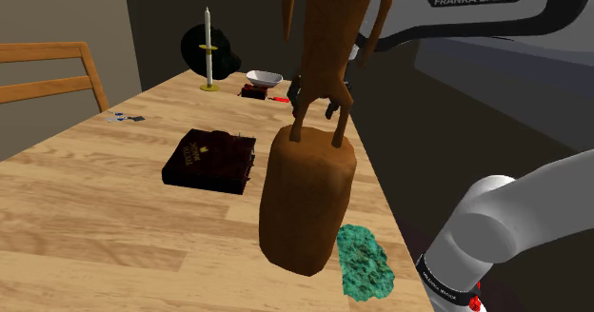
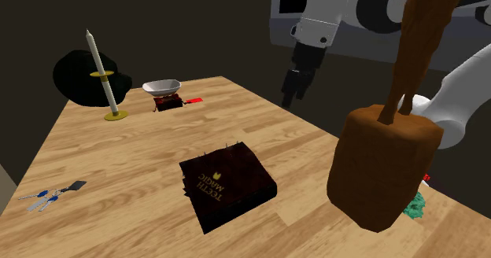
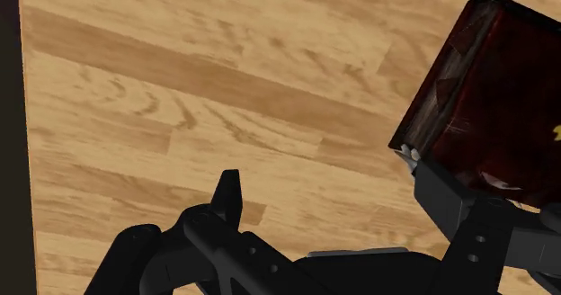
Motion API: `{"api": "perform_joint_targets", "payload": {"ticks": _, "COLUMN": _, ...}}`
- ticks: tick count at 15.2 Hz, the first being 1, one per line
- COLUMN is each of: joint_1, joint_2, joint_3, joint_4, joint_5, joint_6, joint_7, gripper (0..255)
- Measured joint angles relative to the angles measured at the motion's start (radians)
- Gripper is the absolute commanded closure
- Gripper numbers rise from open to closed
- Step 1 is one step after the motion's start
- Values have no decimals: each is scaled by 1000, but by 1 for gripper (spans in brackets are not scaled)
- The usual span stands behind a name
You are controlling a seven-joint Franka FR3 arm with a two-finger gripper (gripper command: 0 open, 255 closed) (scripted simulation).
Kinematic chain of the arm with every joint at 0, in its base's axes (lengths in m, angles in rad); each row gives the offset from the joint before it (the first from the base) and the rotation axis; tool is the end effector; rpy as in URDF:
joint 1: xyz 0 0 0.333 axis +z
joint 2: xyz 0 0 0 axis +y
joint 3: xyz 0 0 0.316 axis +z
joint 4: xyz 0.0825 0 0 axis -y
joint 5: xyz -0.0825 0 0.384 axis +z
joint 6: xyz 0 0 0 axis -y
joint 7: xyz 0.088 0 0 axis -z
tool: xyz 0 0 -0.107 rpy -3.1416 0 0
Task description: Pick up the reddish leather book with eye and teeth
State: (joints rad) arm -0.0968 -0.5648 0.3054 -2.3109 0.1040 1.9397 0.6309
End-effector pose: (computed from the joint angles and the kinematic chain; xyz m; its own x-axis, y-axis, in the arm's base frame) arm 0.3925 0.1092 0.5580 0.8699 -0.4611 0.1752 -0.4591 -0.8867 -0.0542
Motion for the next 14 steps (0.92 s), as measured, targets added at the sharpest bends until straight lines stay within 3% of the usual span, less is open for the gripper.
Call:
{"api": "perform_joint_targets", "payload": {"ticks": 6, "joint_1": -79, "joint_2": 203, "joint_3": 152, "joint_4": 101, "joint_5": -34, "joint_6": 103, "joint_7": 344, "gripper": 0}}
{"api": "perform_joint_targets", "payload": {"ticks": 10, "joint_1": -134, "joint_2": 393, "joint_3": 236, "joint_4": 220, "joint_5": -126, "joint_6": 154, "joint_7": 588, "gripper": 0}}
{"api": "perform_joint_targets", "payload": {"ticks": 14, "joint_1": -151, "joint_2": 579, "joint_3": 278, "joint_4": 360, "joint_5": -247, "joint_6": 160, "joint_7": 832, "gripper": 0}}
